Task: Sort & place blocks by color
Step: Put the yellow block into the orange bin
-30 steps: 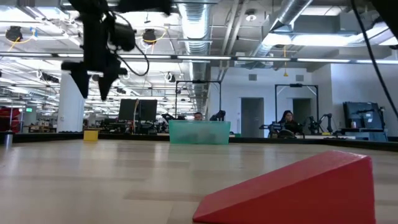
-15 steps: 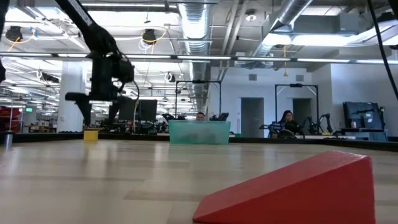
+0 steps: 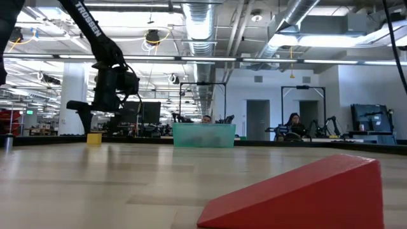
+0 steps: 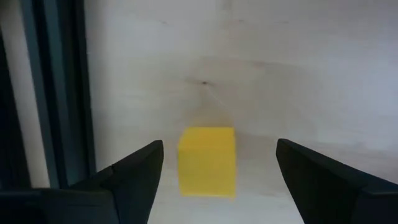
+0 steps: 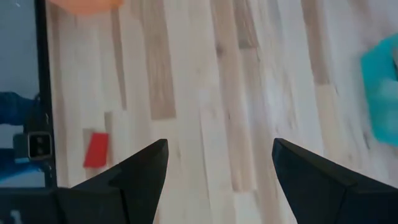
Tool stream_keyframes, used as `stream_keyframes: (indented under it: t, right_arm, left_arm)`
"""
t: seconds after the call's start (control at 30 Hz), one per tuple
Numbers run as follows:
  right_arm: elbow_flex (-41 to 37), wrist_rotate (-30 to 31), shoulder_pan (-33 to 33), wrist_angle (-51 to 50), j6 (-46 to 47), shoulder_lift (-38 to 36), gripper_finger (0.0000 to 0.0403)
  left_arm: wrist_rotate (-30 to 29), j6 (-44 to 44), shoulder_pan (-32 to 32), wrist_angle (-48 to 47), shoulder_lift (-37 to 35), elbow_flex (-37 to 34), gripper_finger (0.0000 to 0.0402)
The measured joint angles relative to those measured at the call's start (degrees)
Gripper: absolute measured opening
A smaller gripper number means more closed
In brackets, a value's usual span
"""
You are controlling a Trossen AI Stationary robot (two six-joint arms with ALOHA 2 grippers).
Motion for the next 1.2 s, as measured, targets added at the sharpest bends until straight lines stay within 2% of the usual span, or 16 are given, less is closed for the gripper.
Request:
stream_keyframes:
  t: [0.17,0.3,0.5,0.63,0.8,0.97,1.07,1.2]
  right_arm:
    - [0.00,2.96,1.71,-4.72,0.08,-3.16,0.0306]
    - [0.00,5.04,4.11,-7.11,0.62,-5.93,0.0306]
    - [0.00,8.15,9.03,-7.73,6.45,-11.95,0.0306]
    - [0.00,13.20,14.47,-7.73,9.91,-16.29,0.0306]
    - [0.04,21.57,21.76,-7.73,13.06,-20.90,0.0306]
    - [0.04,26.44,27.04,-7.73,13.31,-24.49,0.0306]
    - [-0.90,26.40,27.70,-7.61,12.03,-26.29,0.0306]
    - [-8.25,22.50,26.42,-7.69,10.54,-30.04,0.0306]
  left_arm:
    - [0.07,-0.26,-0.07,0.15,0.02,0.01,0.0280]
    - [0.68,-0.22,-0.07,-0.32,0.02,0.00,0.0225]
    - [1.73,0.66,-0.55,-1.97,0.24,-0.01,0.0141]
    - [1.70,0.04,-0.55,-1.95,0.14,0.04,0.0100]
    - [1.61,0.04,-0.62,-2.25,-0.01,0.21,0.0095]
    - [1.56,5.42,-1.76,-4.04,-3.16,4.19,0.0095]
    - [3.28,10.12,-3.86,-8.17,-6.72,7.13,0.0095]
    - [8.68,13.15,-9.40,-15.48,-13.52,9.26,0.0095]
